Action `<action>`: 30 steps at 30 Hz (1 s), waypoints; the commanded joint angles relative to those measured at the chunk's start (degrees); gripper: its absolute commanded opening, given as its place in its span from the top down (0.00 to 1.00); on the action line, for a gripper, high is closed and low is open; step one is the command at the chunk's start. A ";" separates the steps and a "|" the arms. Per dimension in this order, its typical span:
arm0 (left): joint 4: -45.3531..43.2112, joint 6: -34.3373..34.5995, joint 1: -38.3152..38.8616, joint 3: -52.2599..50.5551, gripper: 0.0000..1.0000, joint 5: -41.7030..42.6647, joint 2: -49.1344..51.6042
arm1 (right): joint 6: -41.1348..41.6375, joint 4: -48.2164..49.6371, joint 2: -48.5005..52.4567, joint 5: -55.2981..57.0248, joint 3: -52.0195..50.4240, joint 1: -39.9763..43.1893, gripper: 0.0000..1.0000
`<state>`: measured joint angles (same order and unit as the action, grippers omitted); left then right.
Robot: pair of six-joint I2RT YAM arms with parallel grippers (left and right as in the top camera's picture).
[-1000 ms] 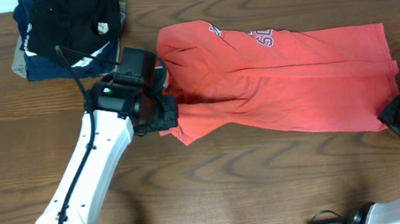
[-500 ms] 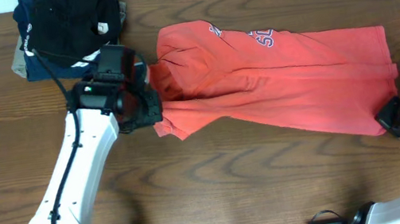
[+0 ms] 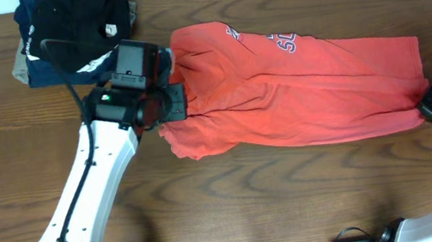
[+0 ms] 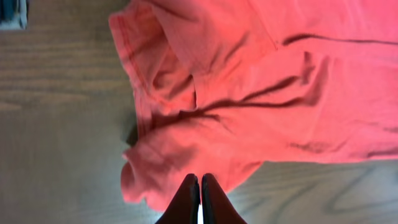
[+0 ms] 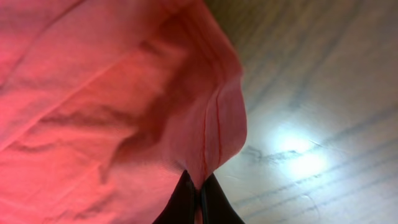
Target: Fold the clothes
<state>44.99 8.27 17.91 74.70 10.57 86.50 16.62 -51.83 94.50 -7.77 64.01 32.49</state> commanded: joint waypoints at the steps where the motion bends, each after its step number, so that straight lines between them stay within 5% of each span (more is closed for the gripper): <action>1: -1.38 -1.18 -0.11 1.29 0.94 -2.54 2.14 | -1.27 1.53 0.00 0.00 1.05 -0.55 0.99; 7: 1.66 -1.86 0.61 1.29 0.94 -2.43 4.13 | -1.27 3.63 0.00 -0.61 1.03 -0.68 0.99; 8: 4.28 -1.81 0.87 1.27 0.85 -2.43 4.20 | -1.31 3.58 0.00 -0.59 1.03 -0.68 0.99; 10: 8.96 -0.83 1.31 0.98 0.23 -2.27 4.28 | -1.64 3.65 0.02 -0.57 1.03 -0.68 0.99; 12: 12.28 3.08 1.42 -0.44 0.03 -2.27 4.28 | -1.81 3.78 0.02 -0.59 1.03 -0.68 0.99; 17: 9.94 10.51 1.49 -7.87 0.01 -2.27 4.28 | -2.16 3.82 0.02 -0.61 1.03 -0.70 0.99; 22: 0.24 20.22 2.05 -15.65 0.14 -2.27 4.28 | -2.60 2.99 0.02 -0.57 1.03 -0.68 0.92; 30: -12.35 21.42 2.99 -23.47 0.28 -4.85 4.50 | -2.99 2.58 0.02 -0.57 1.01 -0.68 0.91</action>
<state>33.17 27.92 20.93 52.21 8.34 90.41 14.50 -49.15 94.50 -8.16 64.01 32.42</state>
